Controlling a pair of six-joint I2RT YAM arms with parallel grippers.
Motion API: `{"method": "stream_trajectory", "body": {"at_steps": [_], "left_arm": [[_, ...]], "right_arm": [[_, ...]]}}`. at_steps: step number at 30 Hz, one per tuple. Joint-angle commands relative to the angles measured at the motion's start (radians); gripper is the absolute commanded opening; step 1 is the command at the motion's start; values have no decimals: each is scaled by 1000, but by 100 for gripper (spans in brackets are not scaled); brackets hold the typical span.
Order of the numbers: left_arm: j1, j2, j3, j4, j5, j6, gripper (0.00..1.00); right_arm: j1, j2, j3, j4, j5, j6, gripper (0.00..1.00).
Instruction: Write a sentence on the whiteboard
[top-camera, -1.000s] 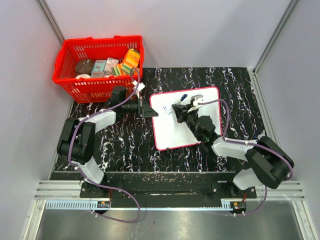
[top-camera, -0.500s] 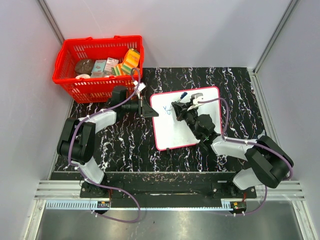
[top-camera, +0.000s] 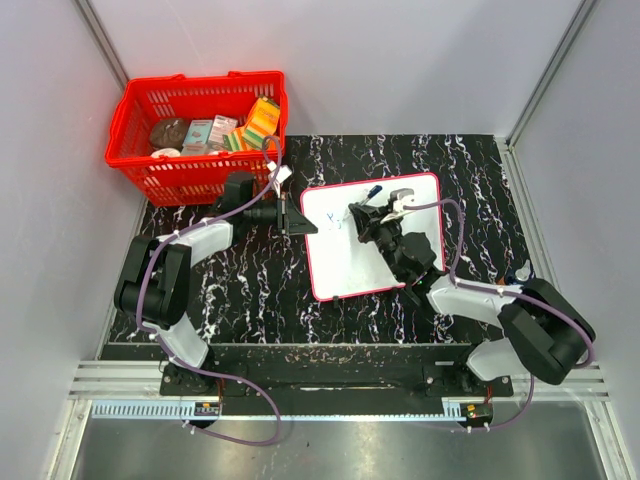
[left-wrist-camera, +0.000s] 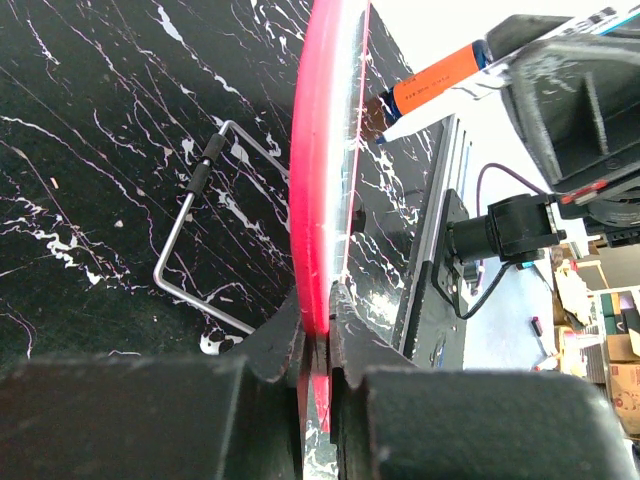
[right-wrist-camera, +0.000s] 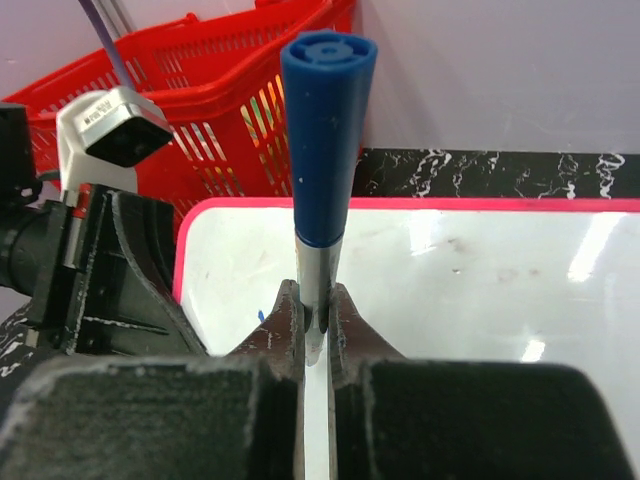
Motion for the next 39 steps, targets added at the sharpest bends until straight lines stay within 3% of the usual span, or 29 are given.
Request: {"method": "stream_trajectory", "body": {"at_steps": [1, 12, 39], "left_arm": [[-39, 14, -7, -63, -81, 147, 0], [-43, 13, -7, -69, -81, 150, 0], [-45, 22, 1, -77, -86, 156, 0]], "right_arm": [[4, 48, 20, 66, 56, 6, 0], [1, 79, -2, 117, 85, 31, 0], [1, 44, -43, 27, 24, 63, 0]]}}
